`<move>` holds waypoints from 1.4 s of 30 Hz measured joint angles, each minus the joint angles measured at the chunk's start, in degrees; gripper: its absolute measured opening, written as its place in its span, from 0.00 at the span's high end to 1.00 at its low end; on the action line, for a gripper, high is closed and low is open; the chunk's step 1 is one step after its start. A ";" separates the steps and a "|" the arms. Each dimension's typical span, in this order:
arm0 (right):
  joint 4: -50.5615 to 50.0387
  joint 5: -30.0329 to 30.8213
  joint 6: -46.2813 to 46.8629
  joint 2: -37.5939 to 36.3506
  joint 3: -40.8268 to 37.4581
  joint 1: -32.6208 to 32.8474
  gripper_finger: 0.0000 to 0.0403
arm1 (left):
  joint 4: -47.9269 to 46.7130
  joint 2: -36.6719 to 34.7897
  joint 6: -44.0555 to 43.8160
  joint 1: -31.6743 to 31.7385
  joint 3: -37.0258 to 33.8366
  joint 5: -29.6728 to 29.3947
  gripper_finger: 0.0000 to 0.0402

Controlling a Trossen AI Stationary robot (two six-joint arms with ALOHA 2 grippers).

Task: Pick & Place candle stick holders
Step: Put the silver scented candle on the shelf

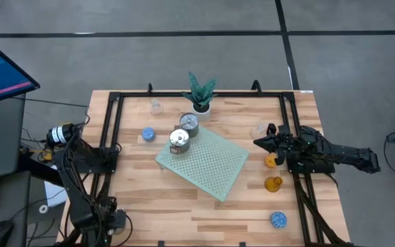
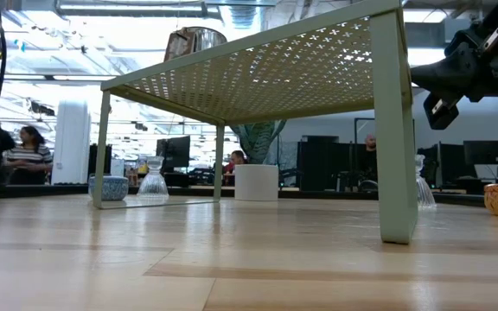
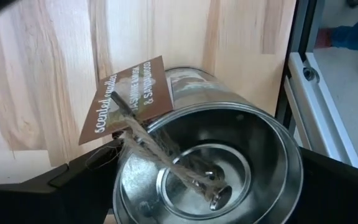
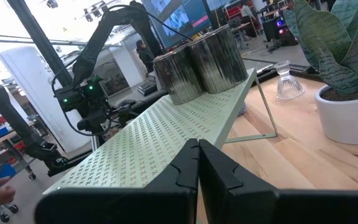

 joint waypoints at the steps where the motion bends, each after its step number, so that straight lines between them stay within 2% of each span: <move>1: -0.01 0.00 0.00 -0.01 -0.01 -0.02 1.00 | 0.03 0.00 0.00 0.00 0.00 0.00 0.02; 9: 0.00 0.00 0.00 -0.02 0.00 0.00 1.00 | 1.17 -0.20 -0.05 0.00 -0.62 -0.37 0.10; 20: 0.00 0.00 0.00 0.00 0.00 0.00 1.00 | 1.85 -2.65 -0.03 1.92 -1.79 0.02 0.12; 28: 0.00 0.00 0.00 0.00 -0.01 -0.01 1.00 | -2.43 -8.64 0.76 7.68 -1.73 -4.18 0.12; 36: 0.00 0.00 -0.01 0.00 -0.01 -0.01 1.00 | -3.05 -16.08 2.18 16.13 -1.66 -9.15 0.12; 42: -0.02 0.00 -0.02 0.00 -0.02 -0.02 1.00 | -3.13 -22.68 2.07 22.81 -1.66 -10.59 0.12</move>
